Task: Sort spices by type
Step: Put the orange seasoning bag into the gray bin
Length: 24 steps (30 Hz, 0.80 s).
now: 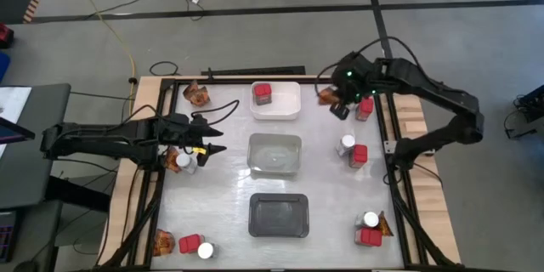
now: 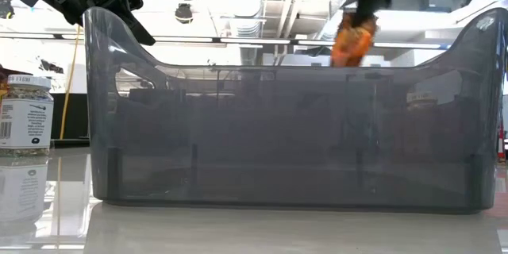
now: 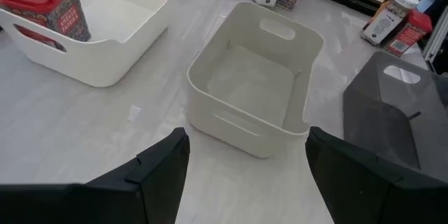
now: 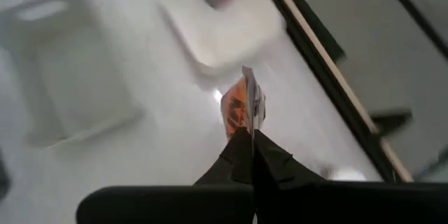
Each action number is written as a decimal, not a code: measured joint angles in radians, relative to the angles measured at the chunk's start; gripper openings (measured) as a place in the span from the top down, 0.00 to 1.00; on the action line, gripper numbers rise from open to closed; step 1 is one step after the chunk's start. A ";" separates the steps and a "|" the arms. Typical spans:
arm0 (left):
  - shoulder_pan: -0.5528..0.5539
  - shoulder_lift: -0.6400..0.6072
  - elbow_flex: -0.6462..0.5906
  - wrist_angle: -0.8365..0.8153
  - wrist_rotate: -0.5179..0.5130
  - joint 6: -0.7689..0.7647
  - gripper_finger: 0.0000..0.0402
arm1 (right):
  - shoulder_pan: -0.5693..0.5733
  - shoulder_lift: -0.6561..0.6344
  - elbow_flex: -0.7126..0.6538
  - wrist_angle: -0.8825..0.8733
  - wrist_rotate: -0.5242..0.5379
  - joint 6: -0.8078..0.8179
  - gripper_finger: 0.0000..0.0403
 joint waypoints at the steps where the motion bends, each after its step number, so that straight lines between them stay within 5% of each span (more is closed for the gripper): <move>1: 0.000 0.000 0.000 0.000 -0.001 0.005 0.32 | 0.030 0.018 0.023 0.000 0.000 -0.015 0.97; 11: 0.000 0.000 0.000 0.000 -0.002 0.001 0.32 | 0.262 0.242 0.133 0.063 0.000 -0.031 0.97; 24: 0.000 0.000 0.000 -0.008 -0.002 0.008 0.32 | 0.356 0.518 0.177 0.078 0.007 0.037 0.97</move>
